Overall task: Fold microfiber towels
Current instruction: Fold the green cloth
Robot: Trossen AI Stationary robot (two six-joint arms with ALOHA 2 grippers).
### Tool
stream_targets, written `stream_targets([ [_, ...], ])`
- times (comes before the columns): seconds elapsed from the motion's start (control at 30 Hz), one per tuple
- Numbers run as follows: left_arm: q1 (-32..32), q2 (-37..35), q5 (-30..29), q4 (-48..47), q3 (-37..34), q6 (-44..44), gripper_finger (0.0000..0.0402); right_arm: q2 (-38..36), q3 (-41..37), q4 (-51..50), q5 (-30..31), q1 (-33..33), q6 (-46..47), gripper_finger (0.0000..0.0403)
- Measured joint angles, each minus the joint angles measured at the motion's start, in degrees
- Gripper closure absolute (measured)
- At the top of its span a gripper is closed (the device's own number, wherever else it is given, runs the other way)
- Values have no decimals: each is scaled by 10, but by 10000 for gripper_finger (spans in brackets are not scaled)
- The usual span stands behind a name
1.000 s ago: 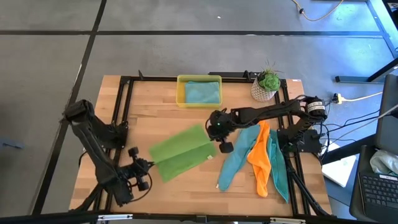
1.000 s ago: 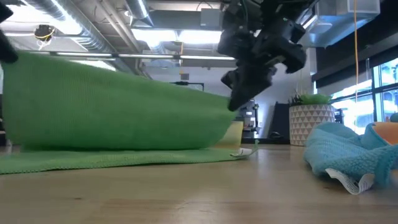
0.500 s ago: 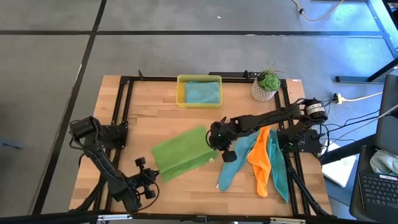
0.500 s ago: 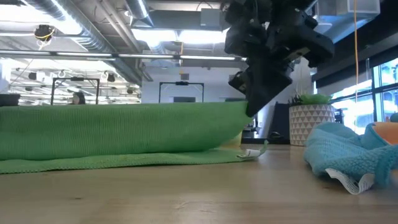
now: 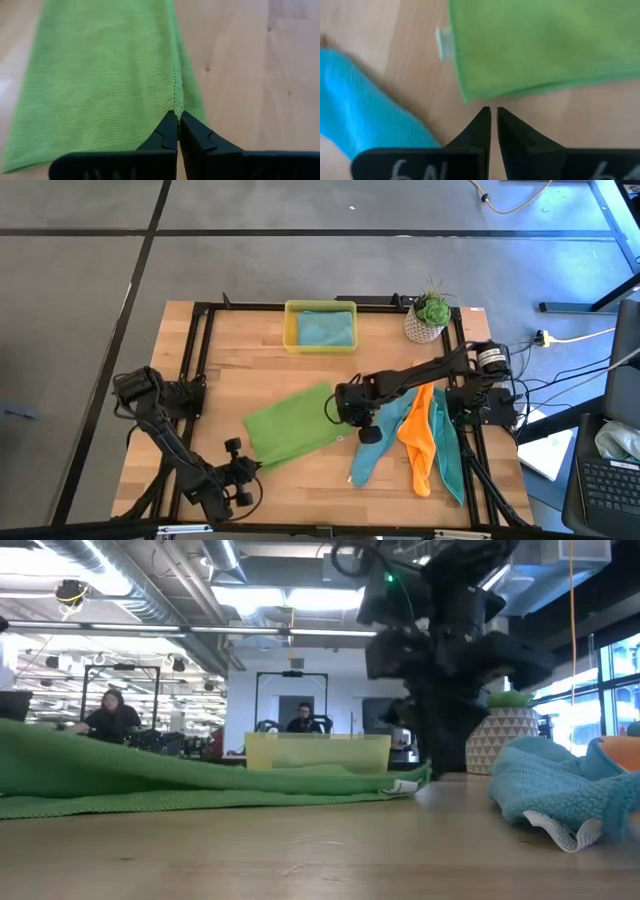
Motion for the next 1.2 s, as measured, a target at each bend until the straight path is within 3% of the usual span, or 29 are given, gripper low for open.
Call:
stream_targets([
  [0.47, 43, 0, 101, 53, 0, 84, 401, -4, 0, -77, -16, 0, 10, 366],
  [0.67, 55, 0, 149, 123, 0, 153, 401, -22, 0, -83, 36, 3, 45, 370],
  [0.9, 71, -3, 233, 118, 0, 168, 401, -47, 0, -66, 61, 19, 45, 397],
  [1.07, 71, -13, 224, 98, 0, 169, 401, -62, 0, -9, 153, 40, 48, 394],
  [1.2, 71, -39, 184, 88, 0, 169, 398, -59, 0, 109, 140, 62, 30, 398],
])
